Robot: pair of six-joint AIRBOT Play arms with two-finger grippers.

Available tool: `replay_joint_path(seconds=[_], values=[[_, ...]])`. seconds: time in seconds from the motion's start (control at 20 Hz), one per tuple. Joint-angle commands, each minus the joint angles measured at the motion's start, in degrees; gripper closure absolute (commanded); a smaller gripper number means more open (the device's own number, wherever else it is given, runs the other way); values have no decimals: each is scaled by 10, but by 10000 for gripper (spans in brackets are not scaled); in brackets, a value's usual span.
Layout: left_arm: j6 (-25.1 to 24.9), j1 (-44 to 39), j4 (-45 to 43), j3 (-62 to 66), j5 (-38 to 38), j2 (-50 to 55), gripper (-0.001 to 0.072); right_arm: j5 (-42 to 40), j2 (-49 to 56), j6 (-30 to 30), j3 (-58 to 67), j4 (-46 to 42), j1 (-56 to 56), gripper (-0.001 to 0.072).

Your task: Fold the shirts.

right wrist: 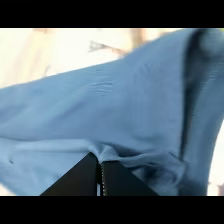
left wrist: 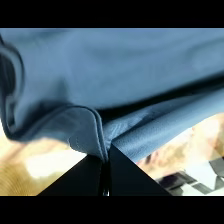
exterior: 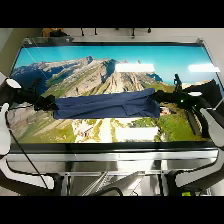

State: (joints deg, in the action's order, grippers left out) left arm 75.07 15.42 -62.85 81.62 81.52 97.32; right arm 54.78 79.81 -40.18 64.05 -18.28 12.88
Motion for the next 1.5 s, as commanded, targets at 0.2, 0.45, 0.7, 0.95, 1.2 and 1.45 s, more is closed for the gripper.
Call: replay_joint_path(seconds=[0.2, 0.45, 0.7, 0.95, 1.2, 1.45], values=[[29, -1, -1, 85, 36, 77, -6, 14, -2, 42, 41, -42, 33, 74], [78, -6, 1, 205, 58, 77, -6, 42, -4, -40, 41, -146, 94, 44], [84, -60, 25, 298, 95, 77, 182, 76, 40, -42, 41, -149, 59, 45], [82, -134, 25, 320, 59, 78, 689, 68, 65, -31, 41, -112, -3, 62], [83, -225, 26, 262, -18, 78, 689, 57, 65, -31, 51, -99, -15, 622], [84, -335, 25, 171, -110, 98, 689, 146, 19, -60, 134, -95, -9, 692]])
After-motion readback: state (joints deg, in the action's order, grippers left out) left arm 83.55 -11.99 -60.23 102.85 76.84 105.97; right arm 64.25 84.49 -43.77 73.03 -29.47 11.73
